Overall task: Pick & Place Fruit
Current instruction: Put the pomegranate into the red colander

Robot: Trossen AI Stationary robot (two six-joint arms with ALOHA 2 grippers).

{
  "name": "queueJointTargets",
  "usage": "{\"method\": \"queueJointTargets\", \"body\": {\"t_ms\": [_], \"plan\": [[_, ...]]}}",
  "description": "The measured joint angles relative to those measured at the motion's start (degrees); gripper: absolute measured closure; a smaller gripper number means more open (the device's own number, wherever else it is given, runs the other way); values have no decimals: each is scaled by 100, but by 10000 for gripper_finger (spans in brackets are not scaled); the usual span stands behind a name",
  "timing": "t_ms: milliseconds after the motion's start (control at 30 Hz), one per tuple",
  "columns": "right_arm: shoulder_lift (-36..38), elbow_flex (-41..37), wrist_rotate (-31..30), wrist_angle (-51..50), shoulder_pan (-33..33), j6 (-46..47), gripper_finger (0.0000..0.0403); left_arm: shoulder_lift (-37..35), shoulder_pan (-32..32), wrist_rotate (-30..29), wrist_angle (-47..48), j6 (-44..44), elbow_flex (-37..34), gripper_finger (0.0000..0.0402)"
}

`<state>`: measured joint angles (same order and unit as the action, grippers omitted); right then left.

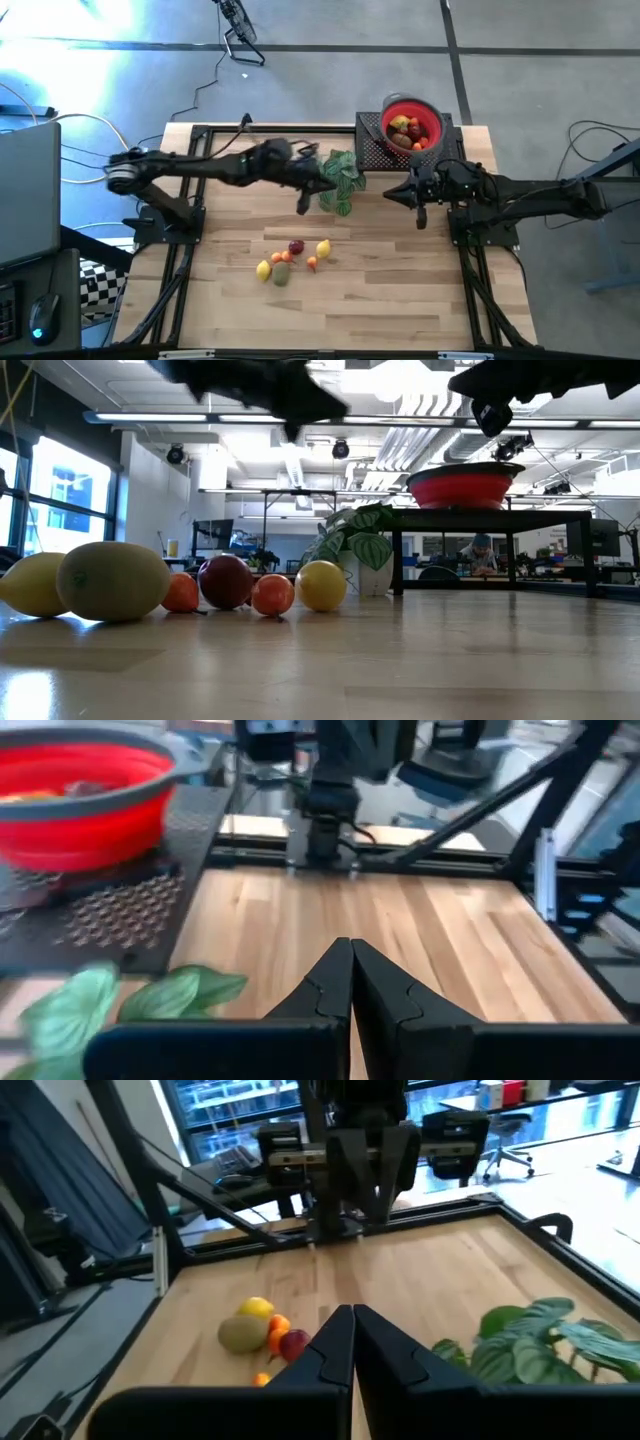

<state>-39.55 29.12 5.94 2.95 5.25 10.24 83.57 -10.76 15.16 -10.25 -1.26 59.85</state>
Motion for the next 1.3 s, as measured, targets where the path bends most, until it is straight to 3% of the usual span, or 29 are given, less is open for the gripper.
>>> {"method": "queueJointTargets", "body": {"t_ms": [233, 567, 667, 800, 1000, 1300], "plan": [[-2, 2, 1, 237, -97, -148, 401, -995, 505, -835, 64, -72, -965, 401], [-13, 2, -9, 205, -93, -138, 401, -1366, 1474, -1613, 475, -46, -1093, 401], [-13, 2, -317, 203, -95, -132, 401, -1368, 1679, -1855, 494, -41, -1093, 401], [-13, 2, -755, 203, -93, -97, 401, -1367, 1805, -1899, 484, -50, -1093, 401], [-13, 2, -732, 200, -93, -104, 401, -1368, 1794, -1430, 662, -73, -1093, 401], [-17, 2, -732, 196, -93, -146, 401, -1366, 1794, -1399, 923, -68, -1090, 401]]}}
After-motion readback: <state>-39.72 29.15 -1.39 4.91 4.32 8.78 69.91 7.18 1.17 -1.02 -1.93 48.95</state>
